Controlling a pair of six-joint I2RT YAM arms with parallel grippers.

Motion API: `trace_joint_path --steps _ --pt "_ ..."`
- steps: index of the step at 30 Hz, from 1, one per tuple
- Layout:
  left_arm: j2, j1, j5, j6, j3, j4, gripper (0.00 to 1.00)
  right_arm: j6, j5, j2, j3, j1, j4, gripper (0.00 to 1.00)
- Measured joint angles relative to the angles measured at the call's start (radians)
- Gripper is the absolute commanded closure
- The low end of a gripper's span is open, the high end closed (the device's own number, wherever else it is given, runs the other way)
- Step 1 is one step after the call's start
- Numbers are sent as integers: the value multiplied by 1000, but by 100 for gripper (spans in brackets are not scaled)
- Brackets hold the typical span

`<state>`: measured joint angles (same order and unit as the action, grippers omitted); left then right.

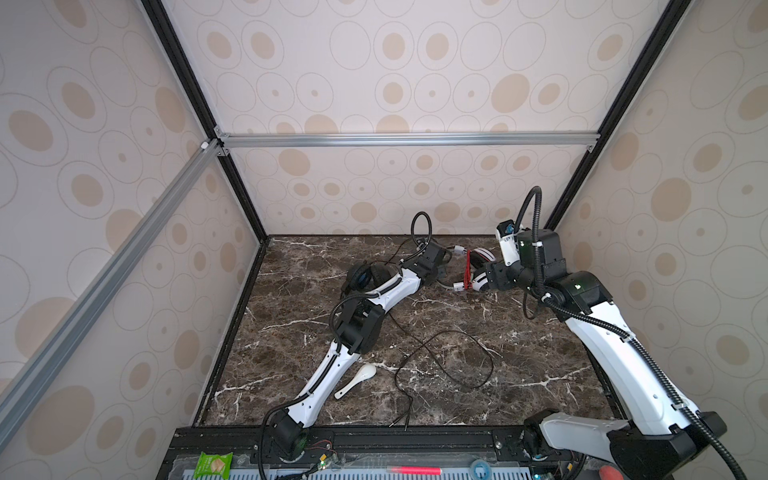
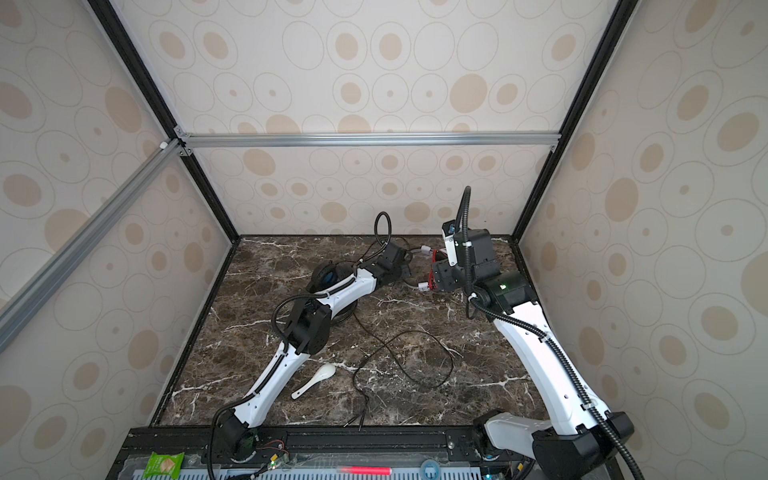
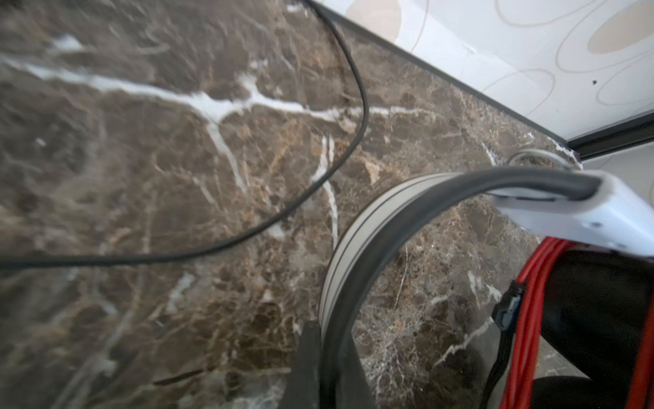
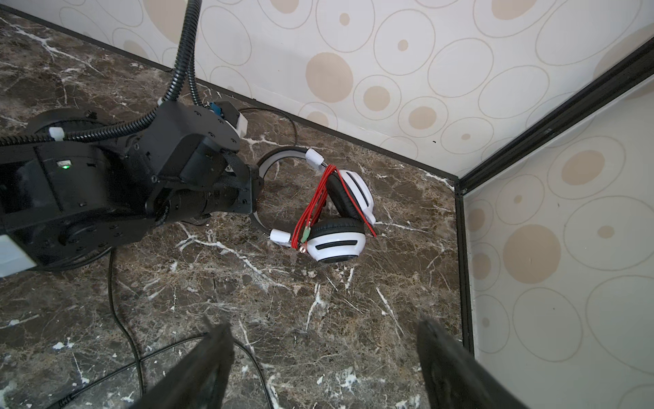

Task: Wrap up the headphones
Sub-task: 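Set the wrapped white headphones on the table and release with the left gripper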

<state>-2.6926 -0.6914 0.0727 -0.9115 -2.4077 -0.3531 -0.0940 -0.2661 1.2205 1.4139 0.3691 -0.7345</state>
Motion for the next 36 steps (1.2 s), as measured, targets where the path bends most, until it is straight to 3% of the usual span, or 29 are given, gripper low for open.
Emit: trace_joint_path --steps 8,18,20,24,26,32,36 --pt "-1 -18 3 -42 0 1 94 0 0 -2 -5 -3 -1 16" --pt "-1 -24 -5 -69 0 34 76 0 -1 -2 -12 -11 1 16" --pt "-1 -24 -8 -71 0 47 69 0 -1 -2 -12 -11 1 16" --pt "-1 -23 -12 -74 0 61 43 0 -1 -2 -12 -11 2 16" --pt "0 -23 -14 -68 0 60 35 0 -1 -2 -12 -11 3 15" --pt "57 -23 -41 51 23 51 29 0 0 1 -14 -11 20 10" --pt "251 -24 -84 190 167 56 29 1 -1 5 -21 -11 27 0"
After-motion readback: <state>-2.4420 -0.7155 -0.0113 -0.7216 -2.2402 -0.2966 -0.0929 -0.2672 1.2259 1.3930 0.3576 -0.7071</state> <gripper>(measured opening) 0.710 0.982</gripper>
